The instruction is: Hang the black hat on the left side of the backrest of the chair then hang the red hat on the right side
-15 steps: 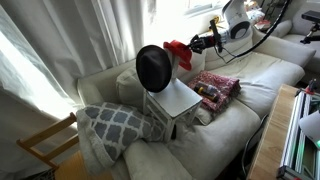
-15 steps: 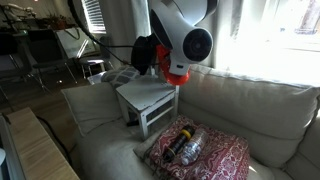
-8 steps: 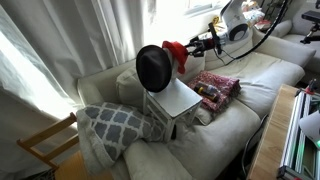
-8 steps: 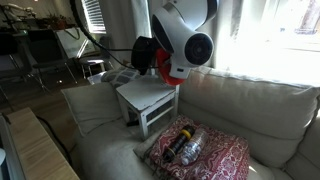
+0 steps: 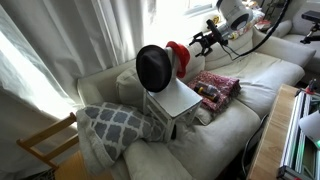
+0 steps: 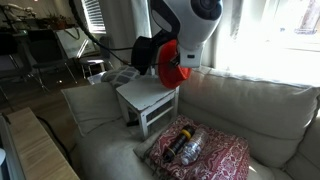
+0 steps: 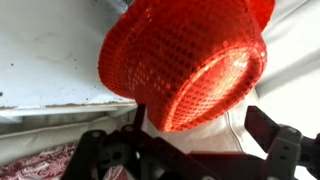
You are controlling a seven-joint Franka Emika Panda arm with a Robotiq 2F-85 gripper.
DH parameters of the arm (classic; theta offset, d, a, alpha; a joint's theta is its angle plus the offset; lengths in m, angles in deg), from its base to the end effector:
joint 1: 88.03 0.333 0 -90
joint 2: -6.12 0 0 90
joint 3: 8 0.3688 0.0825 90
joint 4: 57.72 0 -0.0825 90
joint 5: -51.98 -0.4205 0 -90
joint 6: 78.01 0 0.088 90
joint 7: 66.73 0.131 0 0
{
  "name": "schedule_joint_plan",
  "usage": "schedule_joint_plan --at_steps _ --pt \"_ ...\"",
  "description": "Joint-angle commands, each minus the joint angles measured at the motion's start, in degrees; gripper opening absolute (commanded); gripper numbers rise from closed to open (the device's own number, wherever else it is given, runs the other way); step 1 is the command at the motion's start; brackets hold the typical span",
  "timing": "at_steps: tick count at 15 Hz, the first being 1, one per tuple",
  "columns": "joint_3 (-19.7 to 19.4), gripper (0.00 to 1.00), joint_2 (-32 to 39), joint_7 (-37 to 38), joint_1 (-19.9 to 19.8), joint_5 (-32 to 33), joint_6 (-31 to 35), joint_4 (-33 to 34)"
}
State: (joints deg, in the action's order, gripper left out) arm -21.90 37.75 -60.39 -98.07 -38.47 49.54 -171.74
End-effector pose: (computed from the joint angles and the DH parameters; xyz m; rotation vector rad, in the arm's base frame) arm 0.6201 -0.2157 0.1833 -1.4261 1.6794 0.0306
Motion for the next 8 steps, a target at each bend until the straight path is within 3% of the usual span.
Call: schedule_joint_plan --at_steps 1,4,8 --pt "-1.5 1.00 -6.0 3.2 1.8 10.9 6.3 -3.1" --pt "-1.7 1.00 -11.8 2.9 1.8 22.1 7.3 -5.2" --pt "-1.1 1.00 -21.4 0.7 0.8 36.0 3.9 -8.9"
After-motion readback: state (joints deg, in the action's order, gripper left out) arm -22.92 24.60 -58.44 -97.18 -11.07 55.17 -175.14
